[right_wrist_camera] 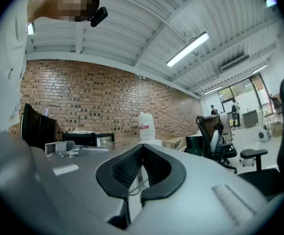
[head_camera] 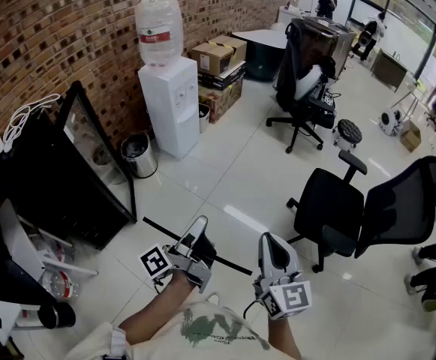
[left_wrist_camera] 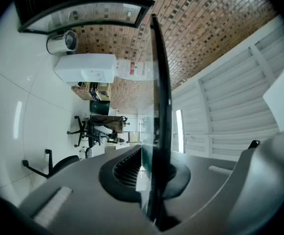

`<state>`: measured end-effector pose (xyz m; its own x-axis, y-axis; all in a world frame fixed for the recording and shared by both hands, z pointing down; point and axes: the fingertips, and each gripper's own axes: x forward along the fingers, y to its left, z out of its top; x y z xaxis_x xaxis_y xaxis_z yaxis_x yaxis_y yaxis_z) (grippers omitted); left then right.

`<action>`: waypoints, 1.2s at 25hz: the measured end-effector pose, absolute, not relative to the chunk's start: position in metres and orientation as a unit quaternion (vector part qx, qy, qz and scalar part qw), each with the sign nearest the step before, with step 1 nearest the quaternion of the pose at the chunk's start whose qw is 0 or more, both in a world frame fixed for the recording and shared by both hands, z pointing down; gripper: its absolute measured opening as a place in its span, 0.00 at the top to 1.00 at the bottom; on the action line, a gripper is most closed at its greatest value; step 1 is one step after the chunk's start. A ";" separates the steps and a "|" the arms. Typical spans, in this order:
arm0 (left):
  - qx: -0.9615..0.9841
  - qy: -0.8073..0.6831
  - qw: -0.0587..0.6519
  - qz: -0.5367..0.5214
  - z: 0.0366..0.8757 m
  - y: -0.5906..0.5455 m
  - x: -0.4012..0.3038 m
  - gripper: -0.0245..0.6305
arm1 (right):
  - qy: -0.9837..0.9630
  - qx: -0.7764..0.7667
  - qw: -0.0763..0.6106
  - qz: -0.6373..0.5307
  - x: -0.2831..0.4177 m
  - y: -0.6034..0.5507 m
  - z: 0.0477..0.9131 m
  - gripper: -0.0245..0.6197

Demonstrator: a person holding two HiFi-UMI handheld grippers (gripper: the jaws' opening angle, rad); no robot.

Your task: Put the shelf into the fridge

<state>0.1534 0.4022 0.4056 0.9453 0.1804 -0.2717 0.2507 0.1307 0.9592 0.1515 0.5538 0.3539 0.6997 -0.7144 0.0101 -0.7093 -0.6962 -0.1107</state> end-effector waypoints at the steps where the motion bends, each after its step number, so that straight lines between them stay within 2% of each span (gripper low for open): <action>1: 0.661 0.163 0.732 -0.026 0.405 0.399 0.155 0.94 | 0.389 -0.920 0.050 -0.023 0.154 0.552 0.353 0.96; 12: 0.683 0.127 0.714 -0.085 0.397 0.360 0.150 0.94 | 0.454 -0.890 0.052 -0.011 0.164 0.519 0.351 0.96; 30: 0.685 0.017 0.705 -0.183 0.407 0.245 0.093 0.94 | 0.571 -0.819 0.038 -0.030 0.146 0.407 0.361 0.96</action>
